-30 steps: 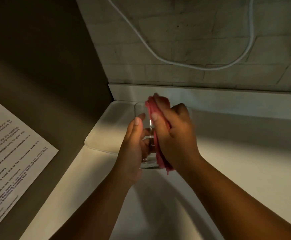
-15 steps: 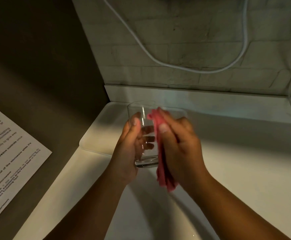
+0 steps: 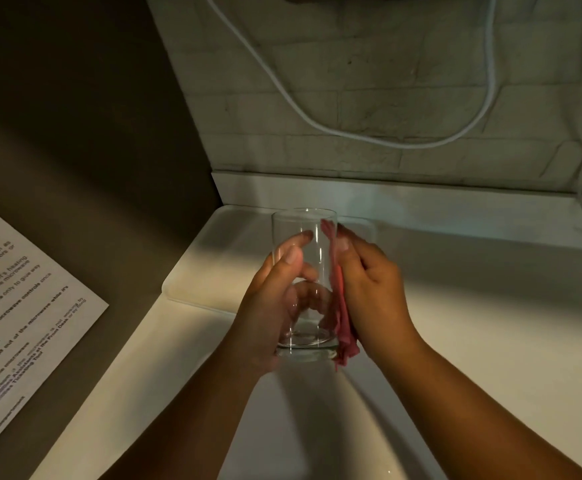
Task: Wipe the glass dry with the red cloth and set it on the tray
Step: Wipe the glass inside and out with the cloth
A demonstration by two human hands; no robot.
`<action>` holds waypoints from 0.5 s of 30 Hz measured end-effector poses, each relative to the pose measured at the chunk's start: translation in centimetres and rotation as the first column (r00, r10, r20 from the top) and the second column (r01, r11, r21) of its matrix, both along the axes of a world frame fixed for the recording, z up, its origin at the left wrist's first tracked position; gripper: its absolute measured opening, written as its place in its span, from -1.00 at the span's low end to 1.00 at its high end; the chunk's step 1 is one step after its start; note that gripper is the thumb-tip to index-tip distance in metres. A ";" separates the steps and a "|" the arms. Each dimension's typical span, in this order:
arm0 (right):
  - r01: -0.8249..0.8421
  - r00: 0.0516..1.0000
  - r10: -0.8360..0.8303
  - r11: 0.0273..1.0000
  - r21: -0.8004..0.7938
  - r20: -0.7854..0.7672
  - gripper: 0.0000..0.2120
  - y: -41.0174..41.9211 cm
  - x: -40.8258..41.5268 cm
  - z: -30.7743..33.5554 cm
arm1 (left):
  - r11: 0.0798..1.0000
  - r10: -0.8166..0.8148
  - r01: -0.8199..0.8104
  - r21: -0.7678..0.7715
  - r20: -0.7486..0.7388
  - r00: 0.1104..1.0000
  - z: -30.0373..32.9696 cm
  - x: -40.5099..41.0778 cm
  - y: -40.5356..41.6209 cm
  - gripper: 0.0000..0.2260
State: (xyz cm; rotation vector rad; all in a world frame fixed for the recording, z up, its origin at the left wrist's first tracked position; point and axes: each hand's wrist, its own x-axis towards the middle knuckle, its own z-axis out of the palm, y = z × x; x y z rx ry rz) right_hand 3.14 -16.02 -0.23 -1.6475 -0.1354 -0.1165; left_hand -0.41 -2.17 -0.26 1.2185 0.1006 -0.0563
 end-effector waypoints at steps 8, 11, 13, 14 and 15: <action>0.027 0.999 -0.024 0.998 -0.049 0.044 -0.72 0.3 -2.6 -1.1 | 0.987 0.146 -0.144 0.070 -0.022 0.989 -0.1 0.2 0.3 -0.50; 0.006 0.967 0.047 0.978 -0.209 0.249 -0.68 0.7 -4.0 -0.6 | 0.983 0.144 -0.137 0.120 -0.052 0.988 0.2 0.3 0.4 -0.48; 0.023 0.943 0.088 0.945 -0.328 0.320 -0.58 0.9 -3.9 -0.1 | 0.984 0.127 -0.115 0.136 -0.083 0.988 0.0 0.3 0.3 -0.51; 0.050 0.933 0.086 0.930 -0.363 0.349 -0.57 0.9 -3.5 0.2 | 0.984 0.103 -0.089 0.153 -0.089 0.991 -0.1 0.3 0.2 -0.54; 0.085 0.922 0.073 0.920 -0.382 0.381 -0.59 0.9 -2.9 0.5 | 0.985 0.078 -0.062 0.161 -0.095 0.992 -0.2 0.2 0.0 -0.57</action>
